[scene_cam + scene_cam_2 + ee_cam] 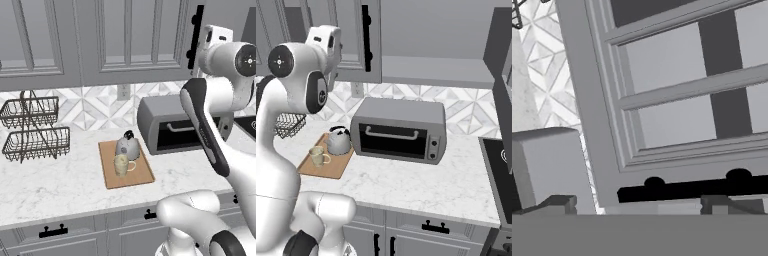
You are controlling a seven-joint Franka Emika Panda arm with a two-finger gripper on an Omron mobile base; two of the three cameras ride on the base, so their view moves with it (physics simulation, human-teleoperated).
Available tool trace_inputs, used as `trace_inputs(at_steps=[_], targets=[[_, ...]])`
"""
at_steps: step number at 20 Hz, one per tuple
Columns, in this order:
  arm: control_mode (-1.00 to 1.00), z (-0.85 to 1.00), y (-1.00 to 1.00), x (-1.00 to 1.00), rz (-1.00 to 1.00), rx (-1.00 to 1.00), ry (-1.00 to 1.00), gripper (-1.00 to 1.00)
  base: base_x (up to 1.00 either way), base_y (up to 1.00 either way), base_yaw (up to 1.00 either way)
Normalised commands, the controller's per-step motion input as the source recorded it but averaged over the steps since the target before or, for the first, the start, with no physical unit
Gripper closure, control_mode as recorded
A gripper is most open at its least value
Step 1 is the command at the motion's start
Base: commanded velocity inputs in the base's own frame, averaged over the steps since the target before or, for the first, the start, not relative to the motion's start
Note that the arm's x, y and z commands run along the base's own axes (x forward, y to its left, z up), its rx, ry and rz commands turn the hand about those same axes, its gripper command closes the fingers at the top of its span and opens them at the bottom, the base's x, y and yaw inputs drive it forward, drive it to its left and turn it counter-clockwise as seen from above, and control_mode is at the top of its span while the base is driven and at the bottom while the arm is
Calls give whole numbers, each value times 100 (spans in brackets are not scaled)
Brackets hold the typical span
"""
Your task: Pick the kettle from the counter and place it on the tray. Then pick the mug from the cabinet and place it on the tray. Then close the cabinet doors.
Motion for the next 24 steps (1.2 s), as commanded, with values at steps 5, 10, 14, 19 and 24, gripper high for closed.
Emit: trace_inputs(at_steps=[5,10,14,19,24], targets=[[-100,9,-10,-62,-14,26,0,-100,0,0,0],[-100,2,-19,-55,-10,17,-3,-100,0,0,0],[-100,0,-34,-50,-12,15,-18,-100,0,0,0],[-100,0,-40,-37,-6,10,-18,-100,0,0,0],[-100,0,-38,-19,-9,2,-5,-100,0,0,0]])
